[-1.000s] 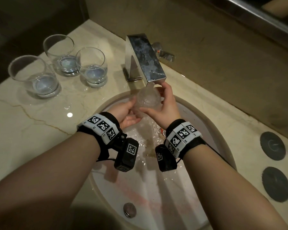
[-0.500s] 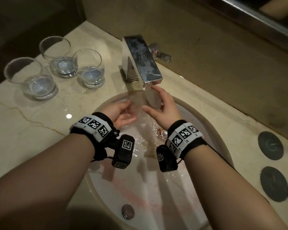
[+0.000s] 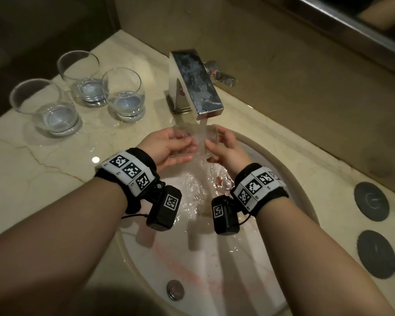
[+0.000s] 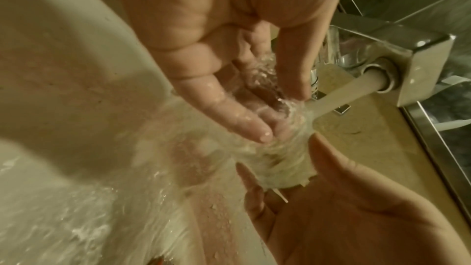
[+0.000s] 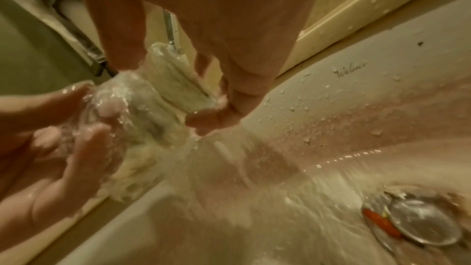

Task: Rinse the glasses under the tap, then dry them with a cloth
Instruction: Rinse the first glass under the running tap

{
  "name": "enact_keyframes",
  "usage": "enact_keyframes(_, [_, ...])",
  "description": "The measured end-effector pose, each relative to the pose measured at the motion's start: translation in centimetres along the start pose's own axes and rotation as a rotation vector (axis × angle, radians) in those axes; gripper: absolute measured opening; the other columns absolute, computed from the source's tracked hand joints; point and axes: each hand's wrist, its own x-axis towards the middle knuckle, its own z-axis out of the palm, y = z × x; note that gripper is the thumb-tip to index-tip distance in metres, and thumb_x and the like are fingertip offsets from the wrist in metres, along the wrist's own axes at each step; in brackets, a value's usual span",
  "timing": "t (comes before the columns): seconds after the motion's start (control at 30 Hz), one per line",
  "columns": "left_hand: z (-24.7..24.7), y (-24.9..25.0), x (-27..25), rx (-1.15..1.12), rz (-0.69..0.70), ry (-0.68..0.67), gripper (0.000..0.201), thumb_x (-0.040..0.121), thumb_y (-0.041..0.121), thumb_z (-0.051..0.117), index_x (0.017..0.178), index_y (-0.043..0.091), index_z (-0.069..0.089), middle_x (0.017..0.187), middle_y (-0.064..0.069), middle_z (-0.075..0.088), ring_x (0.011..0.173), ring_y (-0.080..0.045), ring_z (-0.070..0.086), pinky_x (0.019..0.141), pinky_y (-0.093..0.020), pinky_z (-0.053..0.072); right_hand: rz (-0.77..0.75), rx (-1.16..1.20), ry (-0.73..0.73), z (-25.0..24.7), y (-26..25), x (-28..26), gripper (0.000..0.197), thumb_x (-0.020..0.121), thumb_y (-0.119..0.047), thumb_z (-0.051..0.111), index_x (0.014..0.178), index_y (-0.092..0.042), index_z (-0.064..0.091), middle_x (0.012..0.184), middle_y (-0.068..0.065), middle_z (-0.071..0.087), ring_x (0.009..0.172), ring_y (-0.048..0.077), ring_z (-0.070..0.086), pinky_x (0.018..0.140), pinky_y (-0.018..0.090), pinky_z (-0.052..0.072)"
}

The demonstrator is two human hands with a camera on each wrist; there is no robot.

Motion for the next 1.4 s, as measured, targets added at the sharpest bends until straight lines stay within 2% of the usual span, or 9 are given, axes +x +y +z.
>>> enact_keyframes(0.1, [-0.1, 0.2, -0.1, -0.014, 0.01, 0.015, 0.012, 0.088, -0.001, 0.054, 0.089, 0.012, 0.055, 0.078, -0.004, 0.07, 0.069, -0.011, 0.069, 0.061, -0.023, 0.057, -0.056, -0.101, -0.086, 0.0, -0.2, -0.2, 0.06, 0.086, -0.014, 0.065, 0.131, -0.039, 0.034, 0.127, -0.003, 0.048, 0.105, 0.023, 0.059, 0.085, 0.036, 0.052])
enact_keyframes(0.3, [-0.2, 0.4, -0.1, 0.036, 0.024, -0.007, 0.017, 0.085, -0.004, 0.056, 0.087, 0.013, 0.053, 0.076, -0.002, 0.068, 0.067, -0.009, 0.067, 0.059, -0.019, 0.056, 0.041, 0.035, -0.021, 0.6, -0.1, 0.3, 0.043, 0.085, -0.029, 0.066, 0.122, -0.023, 0.045, 0.107, 0.003, 0.062, 0.088, 0.021, 0.064, 0.07, 0.032, 0.05])
enact_keyframes(0.47, [-0.5, 0.5, -0.2, 0.088, 0.037, -0.051, 0.021, 0.083, -0.007, 0.057, 0.089, 0.013, 0.053, 0.078, 0.001, 0.072, 0.072, -0.01, 0.068, 0.061, -0.019, 0.056, 0.094, 0.076, 0.019, 1.2, 0.1, 1.0, 0.066, 0.069, -0.056, 0.066, 0.121, -0.02, 0.046, 0.114, 0.011, 0.058, 0.073, 0.019, 0.062, 0.06, 0.028, 0.049])
enact_keyframes(0.57, [-0.5, 0.6, -0.3, 0.103, 0.045, -0.058, 0.02, 0.085, -0.007, 0.054, 0.087, 0.013, 0.053, 0.076, 0.002, 0.072, 0.071, -0.008, 0.069, 0.062, -0.019, 0.054, 0.097, 0.003, 0.049, 1.4, -0.1, 1.0, 0.067, 0.083, -0.064, 0.048, 0.128, -0.015, 0.046, 0.108, 0.013, 0.06, 0.06, 0.016, 0.058, 0.054, 0.026, 0.047])
enact_keyframes(0.87, [0.1, 0.5, -0.3, -0.005, 0.053, -0.041, 0.014, 0.091, -0.001, 0.049, 0.087, 0.01, 0.057, 0.071, -0.001, 0.072, 0.063, -0.008, 0.068, 0.051, -0.014, 0.048, 0.171, -0.117, -0.018, 0.7, -0.7, -0.1, 0.093, 0.069, -0.086, 0.024, 0.136, -0.023, 0.042, 0.117, 0.013, 0.062, 0.065, 0.019, 0.068, 0.062, 0.029, 0.056])
enact_keyframes(0.93, [0.1, 0.5, -0.1, -0.088, 0.043, -0.038, 0.015, 0.092, 0.0, 0.048, 0.087, 0.01, 0.058, 0.072, -0.003, 0.072, 0.062, -0.009, 0.068, 0.05, -0.014, 0.049, 0.146, -0.065, -0.047, 0.3, -0.5, -0.3, 0.088, 0.072, -0.08, 0.031, 0.139, -0.024, 0.038, 0.125, 0.012, 0.058, 0.082, 0.022, 0.071, 0.07, 0.033, 0.057])
enact_keyframes(1.03, [0.1, 0.5, 0.0, -0.132, 0.04, -0.024, 0.015, 0.092, 0.002, 0.048, 0.084, 0.009, 0.059, 0.072, -0.004, 0.072, 0.062, -0.01, 0.068, 0.051, -0.015, 0.049, 0.042, 0.006, -0.063, -0.3, -0.4, -0.6, 0.055, 0.093, -0.042, 0.05, 0.142, -0.029, 0.029, 0.131, 0.005, 0.052, 0.105, 0.024, 0.063, 0.08, 0.036, 0.055])
enact_keyframes(1.1, [0.1, 0.4, 0.1, -0.127, 0.032, -0.019, 0.015, 0.092, 0.002, 0.049, 0.084, 0.01, 0.058, 0.071, -0.004, 0.072, 0.062, -0.009, 0.068, 0.051, -0.014, 0.049, -0.029, 0.003, -0.091, -0.6, -0.4, -0.6, 0.061, 0.092, -0.023, 0.058, 0.141, -0.039, 0.026, 0.137, -0.002, 0.047, 0.112, 0.021, 0.059, 0.083, 0.036, 0.053])
enact_keyframes(1.4, [0.1, 0.7, 0.5, -0.03, -0.015, -0.076, 0.021, 0.088, -0.006, 0.05, 0.097, 0.012, 0.057, 0.081, -0.006, 0.071, 0.07, -0.012, 0.07, 0.06, -0.022, 0.056, 0.02, 0.003, -0.007, 0.0, -0.8, 0.0, 0.027, 0.095, -0.024, 0.053, 0.121, -0.024, 0.044, 0.122, 0.01, 0.053, 0.07, 0.022, 0.063, 0.06, 0.028, 0.05])
